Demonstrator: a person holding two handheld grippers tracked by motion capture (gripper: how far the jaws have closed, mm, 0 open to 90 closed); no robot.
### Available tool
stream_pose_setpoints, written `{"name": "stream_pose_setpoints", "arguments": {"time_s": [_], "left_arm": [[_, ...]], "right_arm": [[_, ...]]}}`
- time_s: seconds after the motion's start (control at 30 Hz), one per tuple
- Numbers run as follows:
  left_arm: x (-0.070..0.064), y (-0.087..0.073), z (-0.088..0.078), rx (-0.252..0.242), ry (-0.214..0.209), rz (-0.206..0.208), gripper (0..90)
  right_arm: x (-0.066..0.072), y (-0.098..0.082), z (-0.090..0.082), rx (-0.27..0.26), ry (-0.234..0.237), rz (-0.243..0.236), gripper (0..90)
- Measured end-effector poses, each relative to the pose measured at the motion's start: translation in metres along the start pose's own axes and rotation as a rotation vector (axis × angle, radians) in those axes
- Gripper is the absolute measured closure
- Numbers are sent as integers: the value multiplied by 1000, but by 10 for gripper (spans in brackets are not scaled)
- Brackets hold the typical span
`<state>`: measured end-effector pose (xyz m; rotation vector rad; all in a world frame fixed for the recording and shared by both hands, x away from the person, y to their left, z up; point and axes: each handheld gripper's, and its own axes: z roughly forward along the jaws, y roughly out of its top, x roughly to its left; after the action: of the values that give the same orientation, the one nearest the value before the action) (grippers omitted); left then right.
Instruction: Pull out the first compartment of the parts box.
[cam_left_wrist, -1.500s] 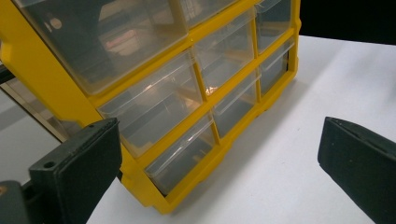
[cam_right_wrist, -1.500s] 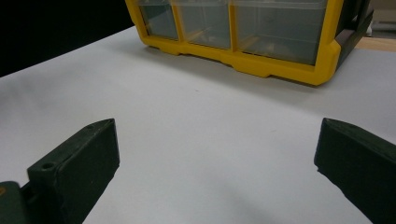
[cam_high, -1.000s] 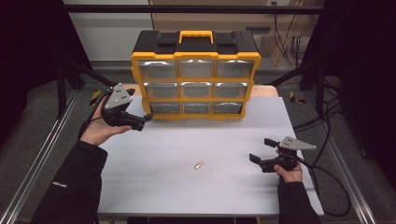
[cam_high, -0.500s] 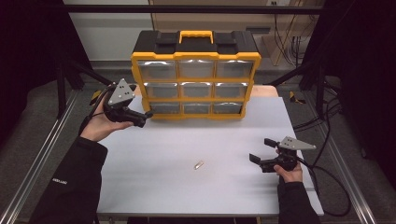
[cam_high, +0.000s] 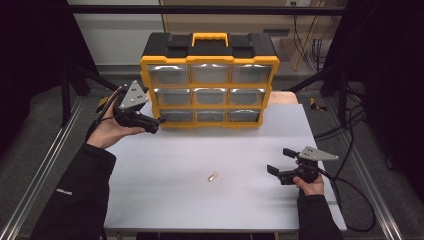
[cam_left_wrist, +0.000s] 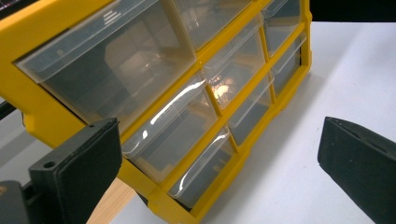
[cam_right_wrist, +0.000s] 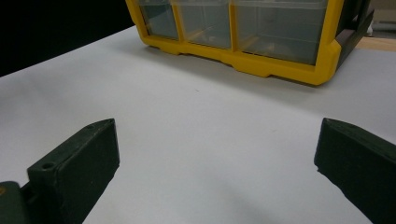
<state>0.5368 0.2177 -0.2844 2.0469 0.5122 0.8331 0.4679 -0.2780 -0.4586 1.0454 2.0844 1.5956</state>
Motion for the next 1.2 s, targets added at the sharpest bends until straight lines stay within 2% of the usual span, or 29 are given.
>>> {"name": "stream_pose_setpoints", "arguments": {"time_s": [0.63, 1.2], "left_arm": [[2, 14, 6, 22, 23, 66, 0], [3, 26, 15, 35, 60, 165, 0]], "right_arm": [[0, 0, 0, 1, 1, 1, 8], [0, 0, 0, 3, -1, -1, 8]]}}
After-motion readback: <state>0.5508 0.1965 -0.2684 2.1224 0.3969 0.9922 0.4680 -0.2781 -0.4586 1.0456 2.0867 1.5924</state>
